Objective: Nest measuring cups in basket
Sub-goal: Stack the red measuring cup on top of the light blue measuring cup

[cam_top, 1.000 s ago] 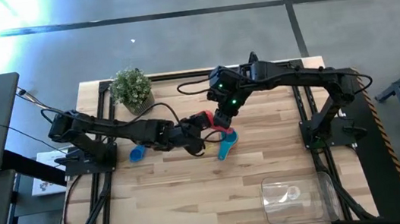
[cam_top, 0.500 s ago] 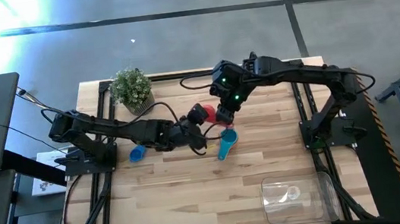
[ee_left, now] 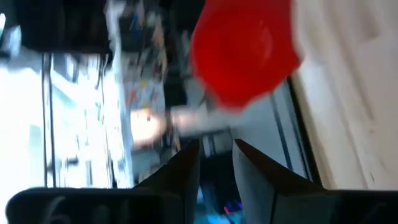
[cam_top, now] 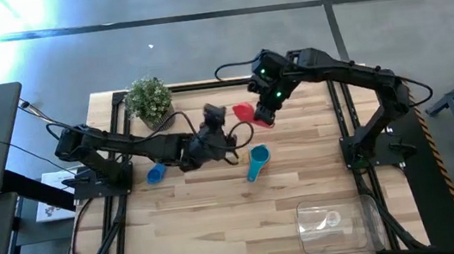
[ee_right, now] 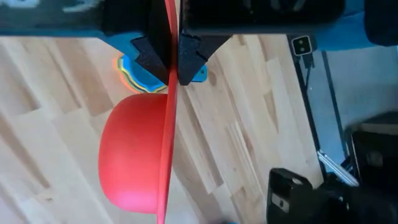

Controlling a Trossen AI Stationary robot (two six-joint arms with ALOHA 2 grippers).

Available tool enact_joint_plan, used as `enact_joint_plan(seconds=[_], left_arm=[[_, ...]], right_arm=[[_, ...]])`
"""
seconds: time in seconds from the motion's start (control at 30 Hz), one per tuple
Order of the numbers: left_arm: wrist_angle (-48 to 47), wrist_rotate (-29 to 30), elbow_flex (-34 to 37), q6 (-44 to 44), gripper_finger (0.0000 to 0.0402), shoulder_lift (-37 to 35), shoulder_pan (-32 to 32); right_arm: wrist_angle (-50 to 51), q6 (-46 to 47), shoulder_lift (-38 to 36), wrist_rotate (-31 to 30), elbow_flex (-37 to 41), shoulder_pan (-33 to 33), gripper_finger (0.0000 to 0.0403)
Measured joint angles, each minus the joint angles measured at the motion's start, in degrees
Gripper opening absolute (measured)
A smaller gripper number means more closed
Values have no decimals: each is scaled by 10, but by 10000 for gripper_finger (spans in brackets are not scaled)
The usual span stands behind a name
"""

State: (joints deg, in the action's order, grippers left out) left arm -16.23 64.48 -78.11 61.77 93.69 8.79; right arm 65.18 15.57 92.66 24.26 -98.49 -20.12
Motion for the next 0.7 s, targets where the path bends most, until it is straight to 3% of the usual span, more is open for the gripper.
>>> enact_joint_plan(seconds=[0.13, 0.23, 0.37, 0.5, 0.7], left_arm=[[-17, 70, 0, -93, 85, -7, -11], [-50, 74, 0, -182, 85, -25, -21], [-121, 64, 0, -331, 85, -58, -36], [-227, 37, 0, -469, 85, -96, -58], [-371, -5, 0, -601, 85, -144, -82]], right_arm=[[5, -26, -21, 1, 0, -22, 0], [7, -40, -46, -4, 0, -37, 0], [15, -56, -88, -31, 0, -52, 0], [23, -50, -131, -99, 0, -60, 0], [32, 4, -176, -189, 0, -61, 0]])
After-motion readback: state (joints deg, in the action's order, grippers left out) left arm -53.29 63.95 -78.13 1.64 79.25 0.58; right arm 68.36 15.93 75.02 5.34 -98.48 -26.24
